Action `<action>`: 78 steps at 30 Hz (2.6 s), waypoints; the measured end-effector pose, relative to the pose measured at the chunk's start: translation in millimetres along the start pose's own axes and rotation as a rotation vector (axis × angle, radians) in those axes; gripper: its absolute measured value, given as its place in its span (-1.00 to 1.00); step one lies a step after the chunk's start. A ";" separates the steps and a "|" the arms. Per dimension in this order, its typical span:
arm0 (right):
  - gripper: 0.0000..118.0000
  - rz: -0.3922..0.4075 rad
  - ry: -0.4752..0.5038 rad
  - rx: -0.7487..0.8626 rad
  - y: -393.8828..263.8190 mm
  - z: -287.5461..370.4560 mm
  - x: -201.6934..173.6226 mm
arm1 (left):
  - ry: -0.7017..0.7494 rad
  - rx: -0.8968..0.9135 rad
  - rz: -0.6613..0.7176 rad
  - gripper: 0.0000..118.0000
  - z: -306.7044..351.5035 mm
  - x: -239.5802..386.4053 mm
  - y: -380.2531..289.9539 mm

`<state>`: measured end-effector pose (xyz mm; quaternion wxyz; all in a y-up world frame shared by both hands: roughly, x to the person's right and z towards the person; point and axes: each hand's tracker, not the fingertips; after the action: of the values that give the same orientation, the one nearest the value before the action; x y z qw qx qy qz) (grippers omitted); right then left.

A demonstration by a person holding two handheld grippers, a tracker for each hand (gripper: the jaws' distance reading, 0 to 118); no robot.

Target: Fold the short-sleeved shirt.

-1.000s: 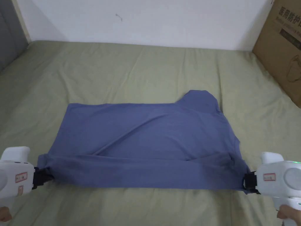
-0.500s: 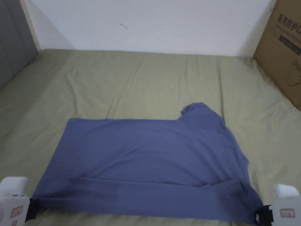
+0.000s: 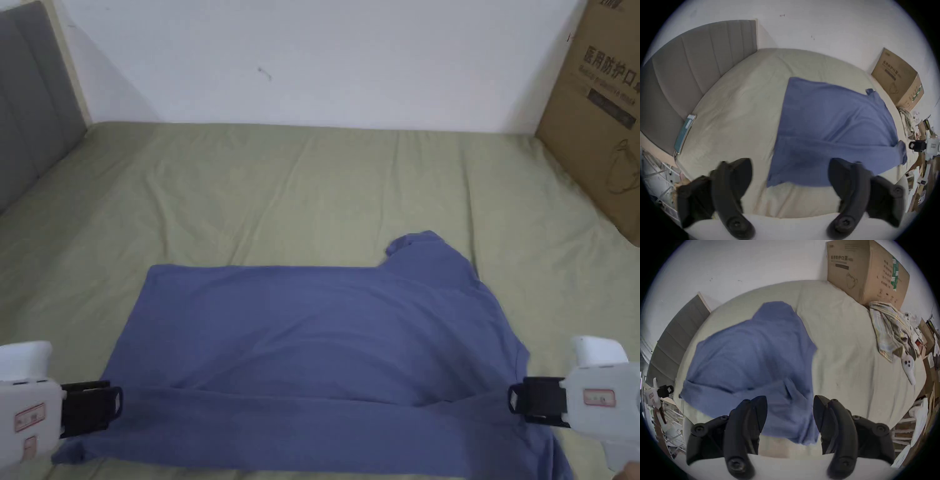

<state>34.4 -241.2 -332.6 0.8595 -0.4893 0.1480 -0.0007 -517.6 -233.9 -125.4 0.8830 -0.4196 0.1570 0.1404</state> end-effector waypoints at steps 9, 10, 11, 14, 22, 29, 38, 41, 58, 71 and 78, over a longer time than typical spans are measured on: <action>-0.99 -0.038 0.070 -0.046 6.3 -60.7 -26.2 | -0.021 -0.051 -0.039 -1.00 -51.7 41.0 7.7; -0.99 -0.044 0.068 -0.040 11.3 -64.5 -26.6 | -0.017 -0.054 -0.049 -1.00 -54.9 44.4 11.2; -0.99 -0.040 0.065 -0.036 19.4 -68.1 -27.5 | -0.012 -0.063 -0.068 -1.00 -59.3 47.7 16.2; -0.99 -0.004 0.026 0.012 58.4 -80.8 -30.0 | -0.003 -0.061 -0.086 -1.00 -69.7 57.5 32.3; 0.34 0.039 -0.042 0.037 195.6 -165.0 -15.7 | -0.013 -0.074 -0.106 -1.00 -107.5 76.8 68.0; 0.31 0.086 -0.123 -0.052 238.2 -234.7 -0.4 | -0.006 -0.112 -0.089 -1.00 -136.7 81.6 81.8; -0.96 0.166 -0.113 -0.061 229.5 -217.5 -6.8 | 0.012 -0.130 -0.099 -1.00 -154.6 87.4 92.4; -0.97 0.093 -0.088 -0.033 235.7 -204.3 -2.9 | 0.004 -0.125 -0.085 -1.00 -153.7 84.6 95.6; -0.97 0.092 -0.059 -0.040 239.2 -204.6 -2.4 | 0.098 -0.044 0.072 0.65 -242.7 25.3 211.4; -0.97 0.073 -0.037 -0.022 234.9 -184.8 -1.8 | 0.084 -0.129 -0.063 -0.97 -263.0 40.8 212.2; -0.97 0.089 -0.003 0.041 225.9 -116.8 -7.3 | 0.072 -0.041 -0.107 -0.97 -183.5 43.4 212.5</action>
<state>-34.9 -220.6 -576.5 0.8688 -0.4643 0.1683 0.0351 -588.0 -243.6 -400.5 0.8742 -0.4503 0.1629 0.0809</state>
